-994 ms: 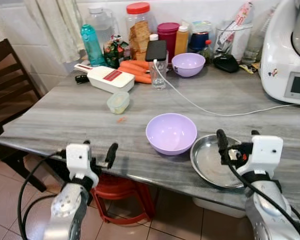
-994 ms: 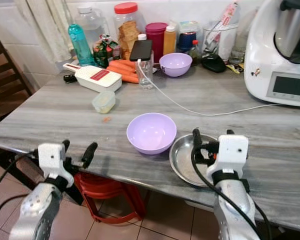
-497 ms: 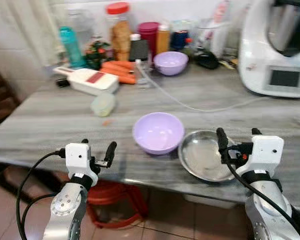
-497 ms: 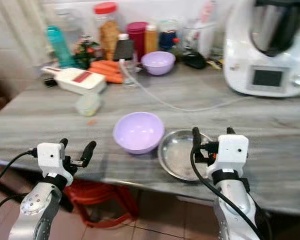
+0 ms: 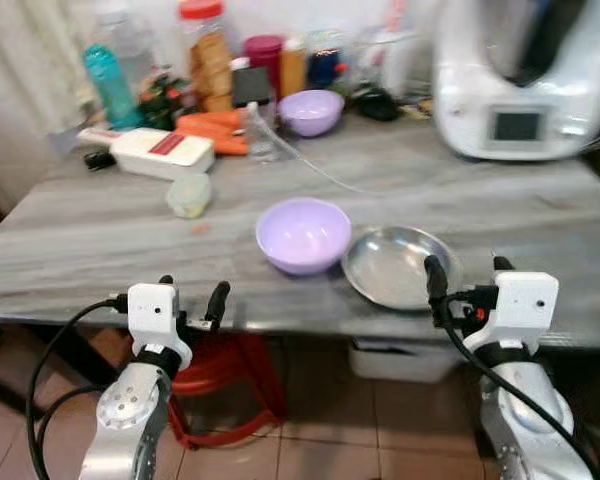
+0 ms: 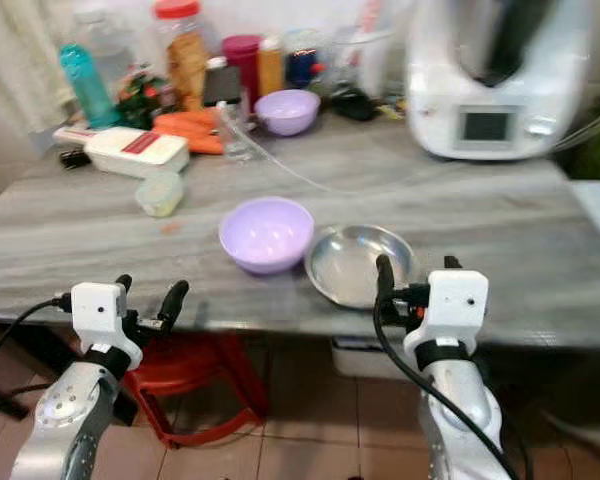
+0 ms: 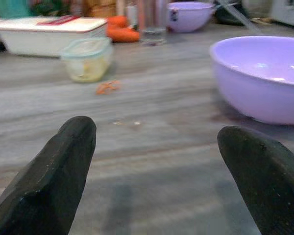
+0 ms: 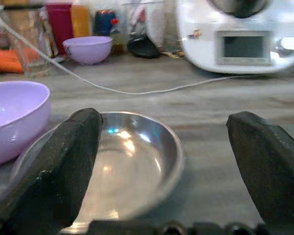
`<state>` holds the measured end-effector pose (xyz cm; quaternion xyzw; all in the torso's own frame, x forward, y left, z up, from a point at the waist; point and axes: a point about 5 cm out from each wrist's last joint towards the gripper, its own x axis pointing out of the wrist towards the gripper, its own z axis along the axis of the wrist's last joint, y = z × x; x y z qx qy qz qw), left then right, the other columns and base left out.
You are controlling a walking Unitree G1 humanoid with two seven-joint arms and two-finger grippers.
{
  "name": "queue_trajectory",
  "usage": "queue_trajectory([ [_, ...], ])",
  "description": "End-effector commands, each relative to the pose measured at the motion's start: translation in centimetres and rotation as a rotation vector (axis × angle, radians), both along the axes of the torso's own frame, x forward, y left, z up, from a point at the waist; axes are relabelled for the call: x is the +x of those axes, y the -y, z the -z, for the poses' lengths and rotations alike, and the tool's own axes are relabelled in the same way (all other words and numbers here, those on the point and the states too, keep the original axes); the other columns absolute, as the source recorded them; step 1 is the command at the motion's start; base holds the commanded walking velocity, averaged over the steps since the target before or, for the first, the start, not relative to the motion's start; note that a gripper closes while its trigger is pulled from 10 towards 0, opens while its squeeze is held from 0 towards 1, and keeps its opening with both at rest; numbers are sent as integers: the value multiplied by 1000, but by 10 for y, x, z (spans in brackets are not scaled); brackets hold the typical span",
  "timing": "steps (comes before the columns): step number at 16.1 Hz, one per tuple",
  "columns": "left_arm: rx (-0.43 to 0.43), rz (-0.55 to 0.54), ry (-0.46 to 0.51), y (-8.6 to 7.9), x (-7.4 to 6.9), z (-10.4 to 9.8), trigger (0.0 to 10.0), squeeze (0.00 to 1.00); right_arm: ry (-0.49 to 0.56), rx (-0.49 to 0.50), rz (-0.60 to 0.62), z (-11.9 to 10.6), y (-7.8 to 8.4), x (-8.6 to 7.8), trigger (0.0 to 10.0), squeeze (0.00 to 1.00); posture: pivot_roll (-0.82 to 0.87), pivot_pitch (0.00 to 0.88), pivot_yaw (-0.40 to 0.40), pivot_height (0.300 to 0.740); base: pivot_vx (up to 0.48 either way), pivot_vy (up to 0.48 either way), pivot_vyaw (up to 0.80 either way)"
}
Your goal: Setting the table
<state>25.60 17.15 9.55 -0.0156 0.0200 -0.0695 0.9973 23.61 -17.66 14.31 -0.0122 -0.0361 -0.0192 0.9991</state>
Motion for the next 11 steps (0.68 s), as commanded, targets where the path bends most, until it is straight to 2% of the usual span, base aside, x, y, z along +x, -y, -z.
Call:
queue_trajectory([
  [1,10,-2,8,-2,0,-3,10000,0,8,14,8,-2,0,0,10000,0,-81,0,112,740,-315,0,0],
  [2,10,1,9,-1,0,-4,10000,0,-3,13,43,0,4,1,10000,0,-81,0,112,740,-315,0,0],
  [4,9,6,7,0,0,-4,10000,0,-44,74,87,6,8,3,10000,0,-81,0,115,740,-313,0,0],
  [8,10,13,1,0,1,-3,10000,0,-39,-6,101,10,11,5,10000,0,-73,0,113,740,-314,0,0],
  [10,10,19,5,0,2,-4,10000,0,-41,-3,118,11,11,7,10000,0,-71,0,115,740,-321,0,0],
  [11,7,28,10,1,3,-5,10000,0,-77,41,92,14,9,7,10000,0,-70,0,117,740,-304,0,0],
])
